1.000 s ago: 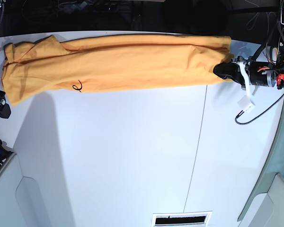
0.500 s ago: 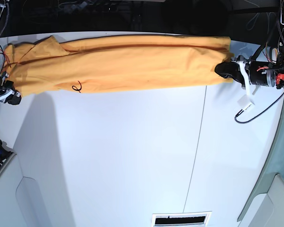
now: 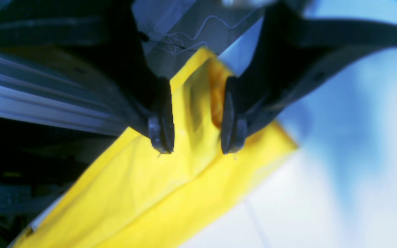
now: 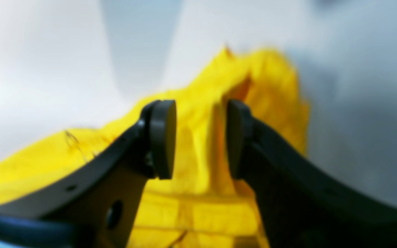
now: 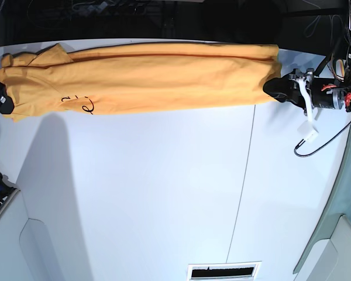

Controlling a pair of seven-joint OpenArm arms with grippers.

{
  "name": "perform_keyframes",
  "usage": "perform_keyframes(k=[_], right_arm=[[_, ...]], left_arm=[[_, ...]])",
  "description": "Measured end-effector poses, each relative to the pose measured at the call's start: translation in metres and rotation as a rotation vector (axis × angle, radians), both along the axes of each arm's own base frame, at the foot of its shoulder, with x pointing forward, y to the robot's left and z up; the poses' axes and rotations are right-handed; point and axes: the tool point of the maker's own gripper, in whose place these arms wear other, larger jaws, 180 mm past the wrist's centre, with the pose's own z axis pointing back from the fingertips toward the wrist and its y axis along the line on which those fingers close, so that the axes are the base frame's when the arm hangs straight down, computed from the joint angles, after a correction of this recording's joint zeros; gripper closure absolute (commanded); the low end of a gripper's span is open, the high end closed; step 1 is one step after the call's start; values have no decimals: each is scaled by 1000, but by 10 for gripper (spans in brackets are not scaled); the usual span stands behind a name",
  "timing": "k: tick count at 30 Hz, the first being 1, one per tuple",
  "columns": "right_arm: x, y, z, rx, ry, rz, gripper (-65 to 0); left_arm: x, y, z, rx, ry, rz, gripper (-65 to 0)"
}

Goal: Layout the t-shirt on the table in an organized manner, then fold the t-shirt properly
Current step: 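Regrasp both ends of the folded strip with both grippers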

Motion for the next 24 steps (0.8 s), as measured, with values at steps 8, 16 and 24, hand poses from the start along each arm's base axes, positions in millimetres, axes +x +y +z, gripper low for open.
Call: perform_keyframes(k=[8,16,24], right_arm=[[25,21,59,-111,-135,131,0],[10,57,-17,-135,51,262,0],[-10,80,-60,-65,145,297,0]], left_arm=[[-7,27,12,-47,-17,134,-297],[-21,24,-10,-67,-42,299,-413],[-21,10,-35,-17,-62,339,-413]])
